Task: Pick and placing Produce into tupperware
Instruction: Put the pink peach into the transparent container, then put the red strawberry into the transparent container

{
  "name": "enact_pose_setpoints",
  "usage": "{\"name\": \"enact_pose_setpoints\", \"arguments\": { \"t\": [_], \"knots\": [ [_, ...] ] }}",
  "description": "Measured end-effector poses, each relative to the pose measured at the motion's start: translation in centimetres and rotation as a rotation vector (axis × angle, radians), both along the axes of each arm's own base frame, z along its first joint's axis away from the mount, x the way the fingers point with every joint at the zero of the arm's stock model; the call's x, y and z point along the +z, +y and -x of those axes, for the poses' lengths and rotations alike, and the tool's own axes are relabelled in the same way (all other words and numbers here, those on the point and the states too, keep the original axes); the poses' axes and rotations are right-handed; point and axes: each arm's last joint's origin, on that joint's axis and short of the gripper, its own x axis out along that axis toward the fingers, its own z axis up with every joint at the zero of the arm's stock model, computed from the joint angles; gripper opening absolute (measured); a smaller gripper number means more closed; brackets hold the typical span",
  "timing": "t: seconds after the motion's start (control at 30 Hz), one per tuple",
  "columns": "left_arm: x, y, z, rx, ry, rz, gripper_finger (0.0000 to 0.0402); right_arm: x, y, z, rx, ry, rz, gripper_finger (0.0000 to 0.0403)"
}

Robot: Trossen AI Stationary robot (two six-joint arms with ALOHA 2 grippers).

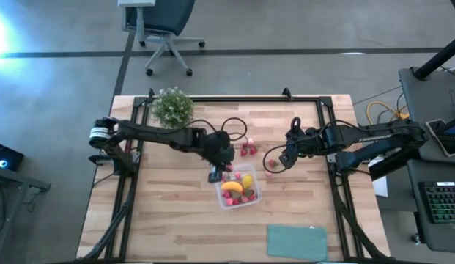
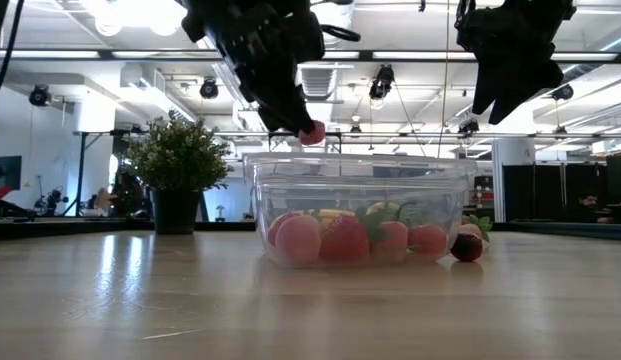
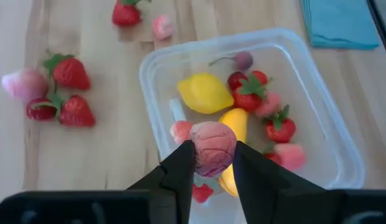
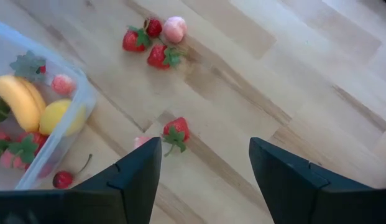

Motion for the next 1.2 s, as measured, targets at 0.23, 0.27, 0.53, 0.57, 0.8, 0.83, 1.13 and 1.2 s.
{"name": "enact_pose_setpoints", "arguments": {
  "t": [0.23, 0.27, 0.53, 0.57, 0.8, 0.83, 1.13, 1.2],
  "knots": [
    [-1.5, -2.3, -0.8, 0.112, 0.071, 0.145, 0.0145, 0.0, 0.2, 0.0, 0.069, 0.015, -0.037, 0.0235],
    [-1.8, -2.7, -0.8, 0.121, 0.091, 0.161, 0.0153, -0.1, 0.2, 0.0, 0.075, 0.017, -0.050, 0.0235],
    [-3.0, -4.7, -1.6, 0.170, 0.111, 0.237, 0.0173, -2.3, 0.1, 0.4, 0.100, 0.096, -0.211, 0.0235],
    [-2.8, -4.6, -1.5, 0.179, 0.109, 0.244, 0.0174, -2.8, 0.1, 0.4, 0.101, 0.105, -0.233, 0.0235],
    [1.0, -4.3, 0.6, 0.199, 0.053, 0.237, 0.0174, -6.8, -0.3, 0.0, 0.147, 0.112, -0.303, 0.0235],
    [1.0, -4.3, 0.9, 0.204, 0.070, 0.228, 0.0174, -7.3, -0.4, -0.2, 0.142, 0.103, -0.308, 0.0235],
    [1.6, -4.1, 2.8, 0.225, 0.165, 0.210, 0.0174, -10.5, -1.8, -3.4, 0.033, 0.091, -0.272, 0.0260],
    [1.9, -4.0, 3.0, 0.230, 0.162, 0.202, 0.0174, -10.9, -2.0, -4.0, 0.015, 0.111, -0.255, 0.0270]
  ]
}}
